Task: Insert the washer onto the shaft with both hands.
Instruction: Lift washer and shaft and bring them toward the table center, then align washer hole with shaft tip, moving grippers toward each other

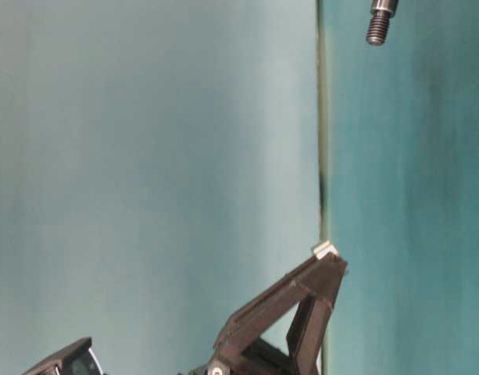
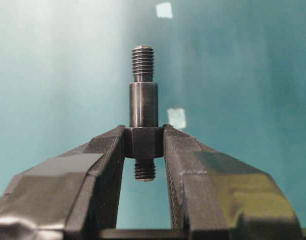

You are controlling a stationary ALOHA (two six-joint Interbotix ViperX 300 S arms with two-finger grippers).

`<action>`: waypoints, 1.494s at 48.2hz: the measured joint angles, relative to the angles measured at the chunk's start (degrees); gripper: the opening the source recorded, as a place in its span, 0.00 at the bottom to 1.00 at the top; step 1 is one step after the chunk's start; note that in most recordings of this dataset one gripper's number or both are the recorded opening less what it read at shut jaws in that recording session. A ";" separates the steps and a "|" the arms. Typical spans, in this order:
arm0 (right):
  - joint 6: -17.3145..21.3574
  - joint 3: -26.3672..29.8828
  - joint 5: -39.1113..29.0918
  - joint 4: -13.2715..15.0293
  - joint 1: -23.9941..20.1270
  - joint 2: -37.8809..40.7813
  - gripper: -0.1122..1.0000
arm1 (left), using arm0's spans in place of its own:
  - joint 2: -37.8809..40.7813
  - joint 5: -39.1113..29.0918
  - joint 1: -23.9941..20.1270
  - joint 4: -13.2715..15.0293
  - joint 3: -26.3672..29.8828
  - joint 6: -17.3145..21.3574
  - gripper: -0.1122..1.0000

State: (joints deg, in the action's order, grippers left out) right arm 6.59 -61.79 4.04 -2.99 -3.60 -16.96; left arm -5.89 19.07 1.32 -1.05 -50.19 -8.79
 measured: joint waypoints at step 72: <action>3.78 3.87 15.82 0.00 -3.52 13.89 0.10 | 13.89 5.01 2.81 -0.09 10.72 -2.29 0.44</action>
State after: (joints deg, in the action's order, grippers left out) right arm 10.37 -57.92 19.86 -2.99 -7.12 -3.08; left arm 8.00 24.08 4.13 -1.14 -39.46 -11.07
